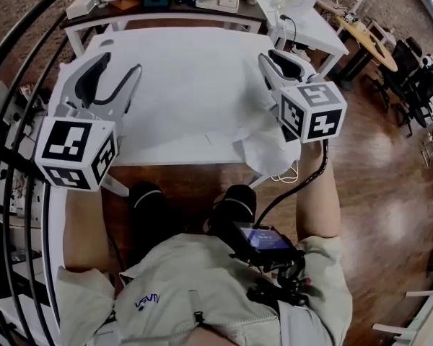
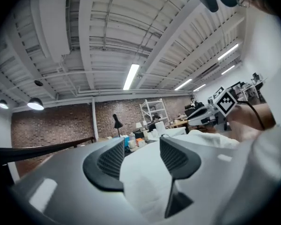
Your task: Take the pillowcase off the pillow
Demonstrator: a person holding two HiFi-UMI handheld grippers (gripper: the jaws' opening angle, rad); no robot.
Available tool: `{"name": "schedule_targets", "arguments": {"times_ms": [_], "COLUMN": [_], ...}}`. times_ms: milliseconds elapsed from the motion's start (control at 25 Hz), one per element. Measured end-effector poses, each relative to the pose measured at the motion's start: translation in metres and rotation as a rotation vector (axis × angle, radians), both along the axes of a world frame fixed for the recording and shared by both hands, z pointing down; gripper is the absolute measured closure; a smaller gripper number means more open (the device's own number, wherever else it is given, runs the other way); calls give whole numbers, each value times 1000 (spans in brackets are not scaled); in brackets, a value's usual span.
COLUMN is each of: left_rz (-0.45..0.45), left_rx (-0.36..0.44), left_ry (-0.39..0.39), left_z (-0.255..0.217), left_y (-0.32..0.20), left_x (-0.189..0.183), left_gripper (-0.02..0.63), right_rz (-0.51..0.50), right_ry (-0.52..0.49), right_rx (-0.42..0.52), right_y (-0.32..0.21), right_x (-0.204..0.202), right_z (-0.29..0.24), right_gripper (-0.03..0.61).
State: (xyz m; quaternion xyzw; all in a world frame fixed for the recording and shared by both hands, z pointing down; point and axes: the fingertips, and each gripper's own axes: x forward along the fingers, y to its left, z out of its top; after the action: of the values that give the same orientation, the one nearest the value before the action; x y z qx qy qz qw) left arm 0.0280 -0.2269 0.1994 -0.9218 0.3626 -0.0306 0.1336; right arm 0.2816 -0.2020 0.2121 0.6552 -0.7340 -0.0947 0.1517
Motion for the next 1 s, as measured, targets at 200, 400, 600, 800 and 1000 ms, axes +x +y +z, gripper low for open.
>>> {"name": "schedule_targets", "arguments": {"times_ms": [200,400,600,800,1000], "left_rz": [-134,-163,-212,-204,-175], "left_rx": [96,114,101,93,91], "left_ry": [226,218,205,209,181], "left_z": [-32,-26,-11,-6,4], "left_y": [-14,-16,-19,2,26], "left_x": [-24,-15,-19,-22,-15], "left_gripper": [609,609,609,609,609], "right_rz": [51,42,33,50,51], "right_ry": [-187,-177,-166,-183,-200], "right_rx": [281,341,341,305,272], "right_y": [-7,3,19,38,54], "right_x": [-16,-44,-60,-65,-76], "right_z": [-46,-52,-45,-32,-18], "right_gripper": [575,575,575,575,575]}}
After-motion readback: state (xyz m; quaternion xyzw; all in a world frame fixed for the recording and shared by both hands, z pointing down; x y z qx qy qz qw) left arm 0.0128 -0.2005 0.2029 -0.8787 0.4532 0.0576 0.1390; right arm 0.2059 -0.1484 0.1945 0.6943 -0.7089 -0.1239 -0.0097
